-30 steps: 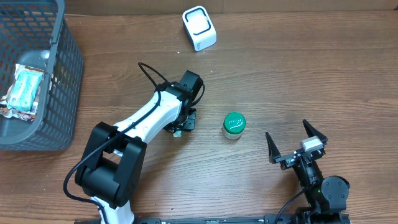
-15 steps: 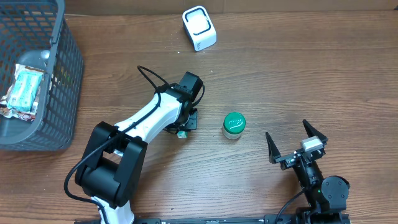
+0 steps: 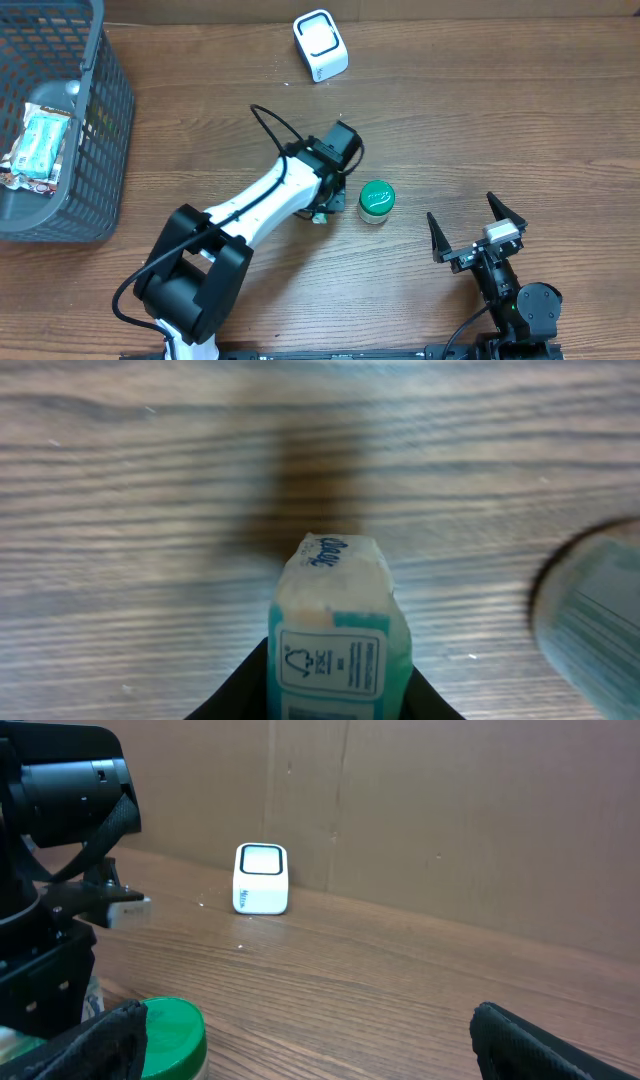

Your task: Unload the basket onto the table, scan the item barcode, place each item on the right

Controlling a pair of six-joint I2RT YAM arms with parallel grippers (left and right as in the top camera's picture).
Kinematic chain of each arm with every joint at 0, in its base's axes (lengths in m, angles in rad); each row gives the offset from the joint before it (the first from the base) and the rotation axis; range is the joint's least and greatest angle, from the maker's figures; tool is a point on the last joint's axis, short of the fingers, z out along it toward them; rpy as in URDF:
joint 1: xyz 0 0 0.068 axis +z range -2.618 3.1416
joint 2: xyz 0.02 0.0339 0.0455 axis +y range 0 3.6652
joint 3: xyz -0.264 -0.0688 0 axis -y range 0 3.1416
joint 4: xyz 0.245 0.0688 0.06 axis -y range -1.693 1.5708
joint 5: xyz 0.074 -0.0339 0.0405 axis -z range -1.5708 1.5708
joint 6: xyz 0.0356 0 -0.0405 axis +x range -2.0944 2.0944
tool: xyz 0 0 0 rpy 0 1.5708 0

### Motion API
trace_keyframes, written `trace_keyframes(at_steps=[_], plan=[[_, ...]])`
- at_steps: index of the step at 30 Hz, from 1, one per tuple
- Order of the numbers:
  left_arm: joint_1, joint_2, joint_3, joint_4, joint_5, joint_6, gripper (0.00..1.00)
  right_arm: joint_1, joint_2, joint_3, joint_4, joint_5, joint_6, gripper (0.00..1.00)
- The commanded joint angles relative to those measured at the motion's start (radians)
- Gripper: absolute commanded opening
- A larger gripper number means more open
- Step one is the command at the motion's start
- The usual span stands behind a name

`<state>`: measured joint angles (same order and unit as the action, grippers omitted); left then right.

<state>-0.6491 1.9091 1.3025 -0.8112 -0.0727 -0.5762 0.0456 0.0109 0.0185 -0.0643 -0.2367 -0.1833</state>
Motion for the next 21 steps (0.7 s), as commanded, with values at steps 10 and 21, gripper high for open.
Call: trace_keyframes(at_steps=[10, 21], plan=[[-0.028, -0.023, 0.015, -0.011, -0.051, -0.083, 0.29, -0.004, -0.008, -0.011, 0.004, -0.003, 0.006, 1.0], [-0.024, -0.023, 0.024, -0.011, -0.05, -0.071, 0.57, -0.004, -0.008, -0.011, 0.004, -0.003, 0.006, 1.0]])
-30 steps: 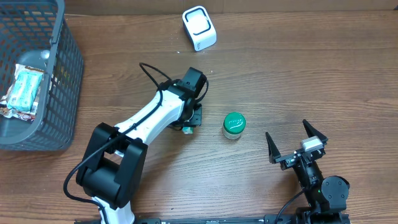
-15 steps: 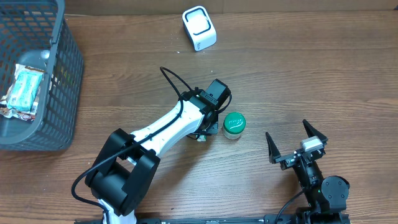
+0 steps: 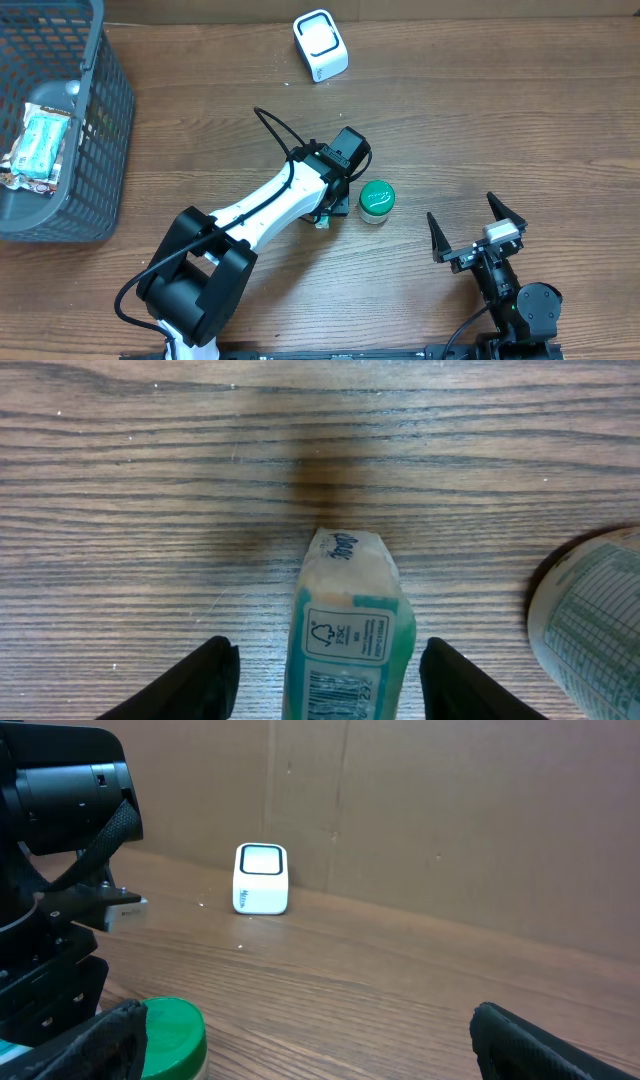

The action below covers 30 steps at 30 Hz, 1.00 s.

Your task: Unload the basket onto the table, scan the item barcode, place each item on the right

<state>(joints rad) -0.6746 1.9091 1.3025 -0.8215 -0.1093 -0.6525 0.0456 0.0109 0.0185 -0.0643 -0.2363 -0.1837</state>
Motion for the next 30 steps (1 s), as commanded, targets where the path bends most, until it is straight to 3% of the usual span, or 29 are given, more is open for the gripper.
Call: trace_keyframes(at_steps=[1, 7, 12, 16, 24, 30], plan=[[0.007, -0.025, 0.04, -0.005, -0.013, 0.027, 0.56, -0.004, -0.008, -0.011, 0.004, -0.004, 0.006, 1.0], [0.083, -0.033, 0.296, -0.157, -0.014, 0.138, 0.57, -0.004, -0.008, -0.011, 0.004, -0.004, 0.006, 1.0], [0.171, -0.033, 0.582, -0.324, -0.026, 0.331, 0.57, -0.004, -0.008, -0.011, 0.004, -0.004, 0.006, 1.0], [0.242, -0.033, 0.765, -0.406, -0.091, 0.363, 0.57, -0.004, -0.008, -0.011, 0.004, -0.004, 0.006, 1.0], [0.421, -0.034, 1.062, -0.439, -0.093, 0.499, 0.66, -0.004, -0.008, -0.011, 0.004, -0.004, 0.006, 1.0], [0.58, -0.034, 1.181, -0.425, -0.075, 0.504, 0.68, -0.004, -0.008, -0.011, 0.004, -0.004, 0.006, 1.0]])
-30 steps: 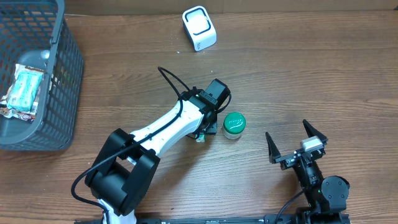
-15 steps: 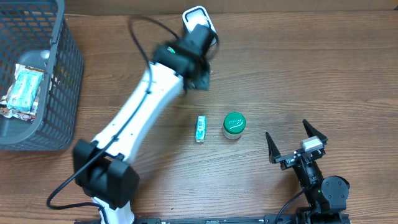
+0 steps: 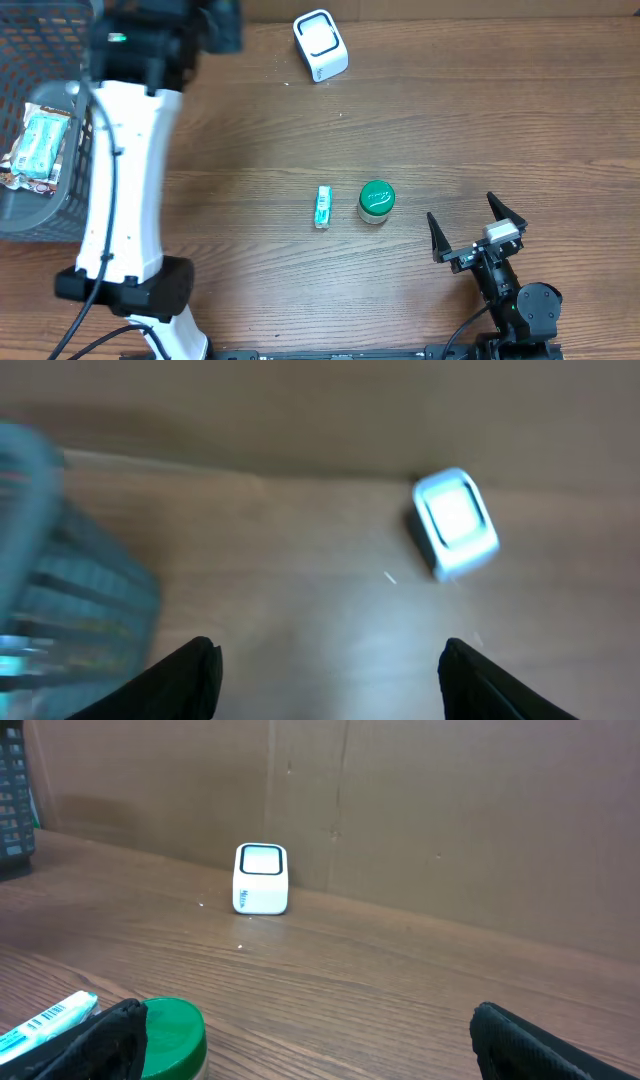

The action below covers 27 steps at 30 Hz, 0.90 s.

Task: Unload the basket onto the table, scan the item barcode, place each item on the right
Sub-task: 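Release the pack and move the left gripper back over the basket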

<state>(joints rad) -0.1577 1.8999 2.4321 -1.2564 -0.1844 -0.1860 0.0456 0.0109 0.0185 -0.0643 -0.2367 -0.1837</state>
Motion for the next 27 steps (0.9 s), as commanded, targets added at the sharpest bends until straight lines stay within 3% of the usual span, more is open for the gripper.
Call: trace_keyframes(at_steps=[1, 8, 15, 27], plan=[[0.091, -0.025, 0.06, 0.017, 0.011, 0.037, 0.68, -0.004, -0.008, -0.011, 0.004, -0.003, 0.006, 1.0], [0.275, -0.023, 0.064, 0.054, 0.044, 0.037, 0.75, -0.004, -0.008, -0.011, 0.004, -0.003, 0.006, 1.0], [0.455, -0.023, 0.063, 0.066, 0.137, 0.037, 0.76, -0.004, -0.008, -0.011, 0.004, -0.003, 0.006, 1.0], [0.623, 0.072, 0.049, -0.005, 0.207, 0.098, 0.79, -0.004, -0.008, -0.011, 0.004, -0.003, 0.006, 1.0]])
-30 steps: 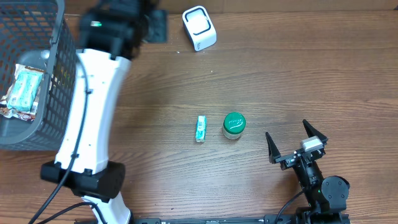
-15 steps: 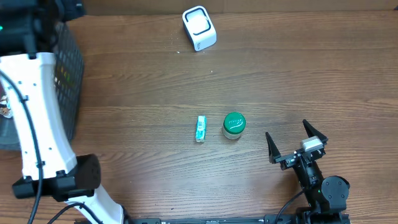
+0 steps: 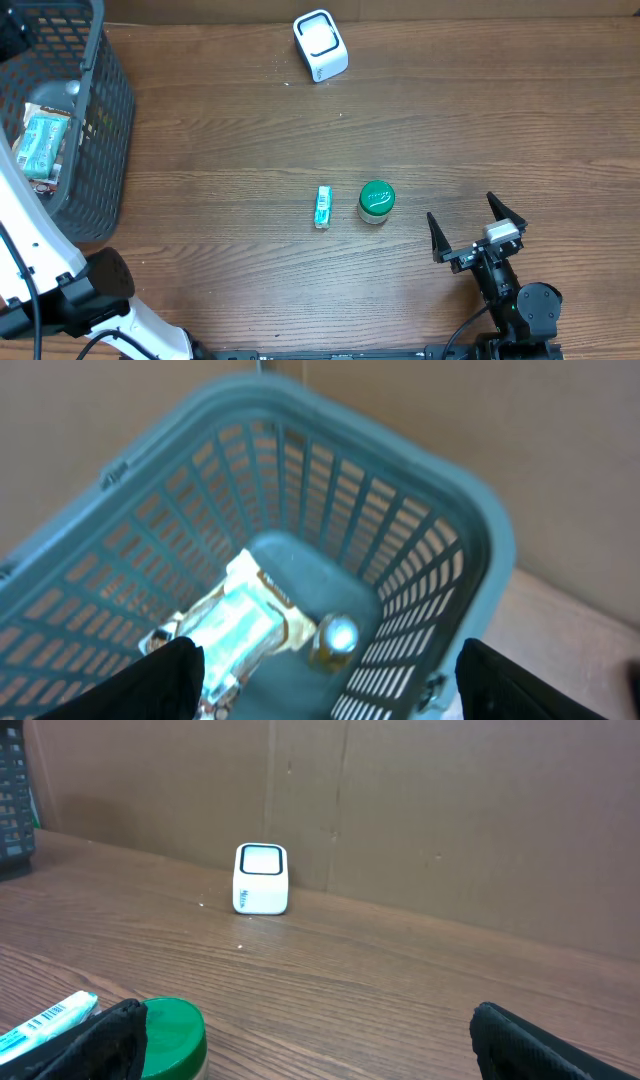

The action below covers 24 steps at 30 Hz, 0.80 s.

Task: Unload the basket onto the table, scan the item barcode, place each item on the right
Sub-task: 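Release the pack and move the left gripper back over the basket, then grasp the yellow Vim dish soap bottle in the basket with the left gripper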

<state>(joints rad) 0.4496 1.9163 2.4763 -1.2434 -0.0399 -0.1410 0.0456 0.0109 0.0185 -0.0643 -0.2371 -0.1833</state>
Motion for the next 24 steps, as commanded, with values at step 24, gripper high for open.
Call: trace_keyframes(at_steps=[24], plan=[[0.028, 0.422, 0.005, -0.134, 0.121, 0.218, 0.8, -0.004, -0.008, -0.011, 0.004, -0.003, 0.006, 1.0]])
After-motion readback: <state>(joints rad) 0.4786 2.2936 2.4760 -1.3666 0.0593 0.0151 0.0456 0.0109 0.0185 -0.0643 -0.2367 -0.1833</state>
